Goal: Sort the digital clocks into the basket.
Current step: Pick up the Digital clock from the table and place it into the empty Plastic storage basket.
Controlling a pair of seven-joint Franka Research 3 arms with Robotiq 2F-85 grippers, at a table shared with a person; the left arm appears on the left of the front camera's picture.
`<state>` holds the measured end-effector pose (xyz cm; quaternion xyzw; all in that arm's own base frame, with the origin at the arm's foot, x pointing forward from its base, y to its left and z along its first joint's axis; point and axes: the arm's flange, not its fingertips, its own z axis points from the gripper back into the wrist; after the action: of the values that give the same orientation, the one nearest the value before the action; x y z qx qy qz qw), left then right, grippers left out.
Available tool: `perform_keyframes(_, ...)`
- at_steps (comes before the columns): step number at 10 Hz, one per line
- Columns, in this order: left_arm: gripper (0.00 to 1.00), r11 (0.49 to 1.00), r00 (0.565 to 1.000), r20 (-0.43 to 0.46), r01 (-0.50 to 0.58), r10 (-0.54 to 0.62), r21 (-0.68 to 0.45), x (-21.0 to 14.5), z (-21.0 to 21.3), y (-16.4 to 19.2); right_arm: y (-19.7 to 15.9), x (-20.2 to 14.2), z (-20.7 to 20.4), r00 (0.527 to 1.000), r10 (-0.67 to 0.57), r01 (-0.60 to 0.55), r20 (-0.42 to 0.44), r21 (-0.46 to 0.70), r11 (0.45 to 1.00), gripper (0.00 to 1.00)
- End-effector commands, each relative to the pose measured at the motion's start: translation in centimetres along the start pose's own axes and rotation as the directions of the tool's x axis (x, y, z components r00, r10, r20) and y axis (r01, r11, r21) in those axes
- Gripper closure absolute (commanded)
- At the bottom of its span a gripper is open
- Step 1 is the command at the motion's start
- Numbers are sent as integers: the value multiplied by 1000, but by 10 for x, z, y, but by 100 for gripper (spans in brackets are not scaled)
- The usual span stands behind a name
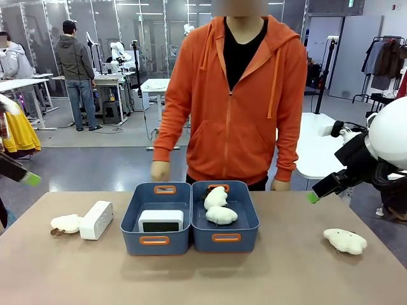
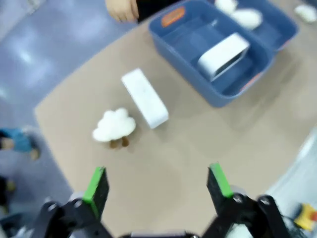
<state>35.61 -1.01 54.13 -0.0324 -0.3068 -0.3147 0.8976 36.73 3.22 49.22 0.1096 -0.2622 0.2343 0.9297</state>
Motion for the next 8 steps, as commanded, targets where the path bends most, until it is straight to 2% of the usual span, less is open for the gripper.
perform_keyframes(1, 0, 994, 982, -160, -87, 98, 72, 9, -14, -21, 1, -1, 0, 1000, -10, 10, 4, -3, 1000, 0)
perform_keyframes(2, 0, 989, 973, -179, -138, 147, 57, 18, -27, -24, 1, -1, 0, 1000, -10, 10, 4, -3, 1000, 0)
perform_keyframes(3, 0, 978, 955, -221, -177, 198, 115, 19, -57, -26, 1, -1, 0, 1000, -10, 10, 4, -3, 1000, 0)
perform_keyframes(4, 0, 972, 949, -218, -206, 226, 109, 17, -78, -30, 1, -1, 0, 1000, -10, 10, 4, -3, 1000, 0)
perform_keyframes(5, 0, 972, 959, -158, -228, 235, 64, 17, -82, -31, 1, -1, 0, 1000, -10, 10, 4, -3, 1000, 0)
perform_keyframes(6, 0, 985, 984, -33, -173, 174, 20, 15, -63, -24, 1, -1, 0, 1000, -10, 10, 4, -3, 1000, 0)
perform_keyframes(7, 0, 988, 981, 117, -155, 157, -26, 8, -13, -6, 1, -1, 0, 1000, -10, 10, 4, -3, 1000, 0)
perform_keyframes(8, 0, 986, 971, 186, -135, 151, -98, -9, 27, 7, 1, -1, 0, 1000, -10, 10, 4, -3, 1000, 0)
